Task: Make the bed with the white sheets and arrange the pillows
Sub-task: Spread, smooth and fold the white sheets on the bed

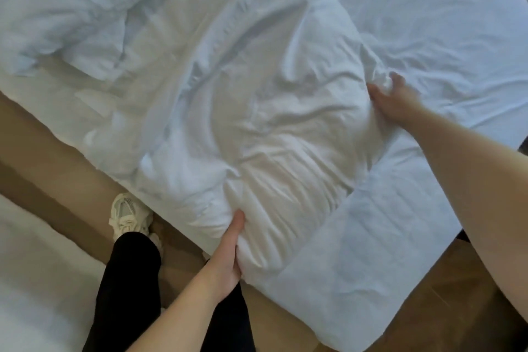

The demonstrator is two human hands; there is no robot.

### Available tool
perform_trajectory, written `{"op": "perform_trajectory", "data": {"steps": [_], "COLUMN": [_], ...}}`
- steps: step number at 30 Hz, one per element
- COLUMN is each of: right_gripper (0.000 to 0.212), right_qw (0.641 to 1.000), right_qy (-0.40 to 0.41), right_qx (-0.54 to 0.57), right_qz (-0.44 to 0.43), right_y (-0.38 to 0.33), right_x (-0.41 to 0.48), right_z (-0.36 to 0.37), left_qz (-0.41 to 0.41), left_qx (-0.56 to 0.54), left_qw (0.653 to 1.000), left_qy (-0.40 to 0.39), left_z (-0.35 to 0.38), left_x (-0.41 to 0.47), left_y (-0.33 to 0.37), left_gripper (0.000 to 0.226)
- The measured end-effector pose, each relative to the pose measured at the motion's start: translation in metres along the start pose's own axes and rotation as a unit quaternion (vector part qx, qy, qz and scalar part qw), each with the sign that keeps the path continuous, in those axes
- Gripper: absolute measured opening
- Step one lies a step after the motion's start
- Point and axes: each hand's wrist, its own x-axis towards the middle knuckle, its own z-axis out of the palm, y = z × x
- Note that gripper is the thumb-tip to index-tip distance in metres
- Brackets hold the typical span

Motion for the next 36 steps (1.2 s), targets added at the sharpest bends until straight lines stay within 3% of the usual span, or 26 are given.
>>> {"op": "perform_trajectory", "data": {"steps": [2,5,7,10,12,15,18,19,21,23,26,28,29,30,33,34,36], "right_gripper": [0.074,0.068,0.068,0.071,0.073,0.074,0.076,0.076,0.074,0.073,0.07,0.074,0.079,0.081,0.084,0.086,0.087], "right_qw": [0.997,0.987,0.982,0.975,0.972,0.974,0.975,0.975,0.975,0.973,0.964,0.948,0.934,0.916,0.878,0.872,0.864], "right_qy": [0.059,0.079,0.061,0.05,0.047,0.05,0.072,0.082,0.102,0.107,0.052,-0.006,-0.031,-0.046,-0.064,-0.062,-0.053], "right_qx": [-0.002,-0.017,-0.011,-0.001,-0.013,-0.032,-0.017,-0.013,-0.015,-0.036,-0.095,-0.161,-0.21,-0.262,-0.362,-0.379,-0.403], "right_qz": [-0.047,-0.136,-0.176,-0.217,-0.229,-0.219,-0.21,-0.208,-0.199,-0.2,-0.243,-0.274,-0.289,-0.301,-0.307,-0.303,-0.297], "right_y": [-0.02,-0.061,-0.091,-0.137,-0.161,-0.186,-0.209,-0.217,-0.232,-0.245,-0.26,-0.27,-0.275,-0.279,-0.285,-0.285,-0.29], "right_x": [-0.014,-0.04,-0.058,-0.076,-0.079,-0.074,-0.068,-0.065,-0.056,-0.045,-0.03,-0.025,-0.026,-0.026,-0.024,-0.023,-0.018], "right_z": [0.011,0.023,0.03,0.03,0.03,0.028,0.026,0.024,0.018,0.007,-0.009,-0.019,-0.024,-0.028,-0.042,-0.044,-0.046], "left_qz": [0.031,0.144,0.229,0.329,0.357,0.417,0.432,0.414,0.381,0.369,0.339,0.31,0.301,0.309,0.34,0.361,0.392], "left_qx": [0.012,0.035,0.051,0.134,0.207,0.269,0.463,0.513,0.535,0.473,0.329,0.21,0.21,0.278,0.575,0.629,0.674], "left_qw": [0.999,0.971,0.936,0.888,0.854,0.792,0.675,0.653,0.668,0.735,0.835,0.907,0.92,0.905,0.743,0.686,0.621], "left_qy": [0.04,0.187,0.262,0.294,0.316,0.356,0.378,0.373,0.349,0.318,0.281,0.193,0.14,0.091,-0.034,-0.058,-0.087], "left_z": [-0.005,-0.021,-0.036,-0.051,-0.056,-0.066,-0.091,-0.099,-0.106,-0.113,-0.116,-0.116,-0.121,-0.128,-0.15,-0.155,-0.159], "left_x": [-0.004,-0.019,-0.03,-0.04,-0.042,-0.042,-0.04,-0.039,-0.039,-0.038,-0.041,-0.052,-0.058,-0.064,-0.08,-0.081,-0.079], "left_y": [0.01,0.052,0.098,0.162,0.192,0.217,0.225,0.225,0.226,0.228,0.235,0.244,0.251,0.26,0.293,0.303,0.317], "left_gripper": [0.095,0.114,0.103,0.091,0.071,0.041,0.019,0.014,0.007,0.002,0.014,0.019,0.021,0.022,0.019,0.017,0.019]}}
